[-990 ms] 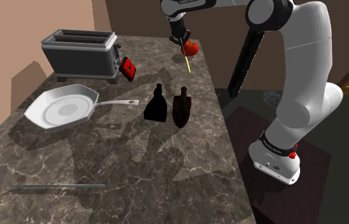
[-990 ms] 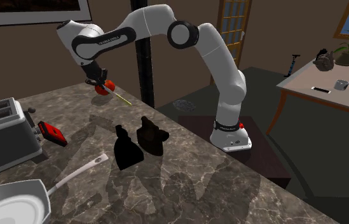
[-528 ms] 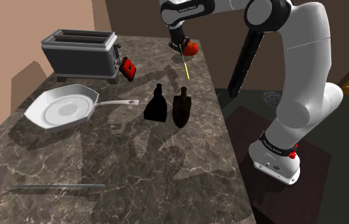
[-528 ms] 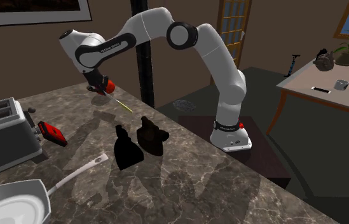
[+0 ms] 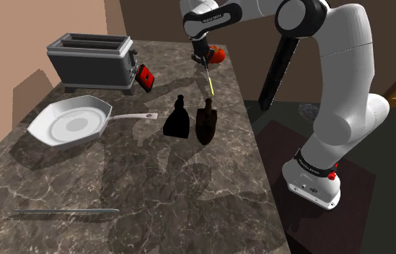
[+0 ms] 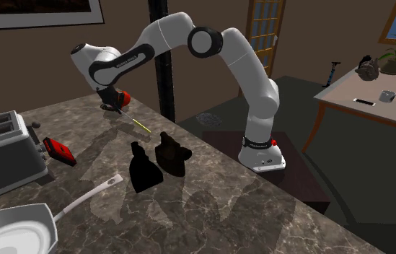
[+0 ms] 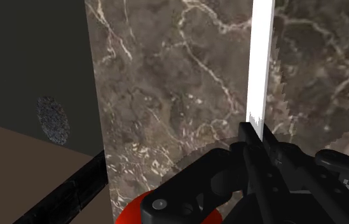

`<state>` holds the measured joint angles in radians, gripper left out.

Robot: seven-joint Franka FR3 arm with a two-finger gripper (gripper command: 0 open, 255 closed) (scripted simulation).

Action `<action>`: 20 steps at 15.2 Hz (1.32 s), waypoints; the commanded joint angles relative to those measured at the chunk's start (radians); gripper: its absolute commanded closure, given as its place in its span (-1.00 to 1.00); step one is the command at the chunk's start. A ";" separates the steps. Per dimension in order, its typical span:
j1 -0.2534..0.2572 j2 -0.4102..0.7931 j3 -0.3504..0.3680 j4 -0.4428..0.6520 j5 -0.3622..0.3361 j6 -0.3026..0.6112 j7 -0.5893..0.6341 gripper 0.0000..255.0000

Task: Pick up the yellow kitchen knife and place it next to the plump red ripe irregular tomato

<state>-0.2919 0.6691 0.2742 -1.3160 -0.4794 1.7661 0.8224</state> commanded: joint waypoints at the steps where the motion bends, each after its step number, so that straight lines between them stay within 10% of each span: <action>1: 0.000 0.001 0.000 -0.001 0.000 0.002 0.001 1.00; 6: 0.000 0.001 0.000 -0.001 0.000 0.002 0.001 1.00; 7: 0.000 0.001 0.000 -0.001 0.000 0.002 0.001 -1.00; 20: 0.035 0.006 0.007 0.128 0.010 -0.120 -0.019 -1.00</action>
<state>-0.2574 0.6751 0.2809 -1.1895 -0.4695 1.6475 0.8036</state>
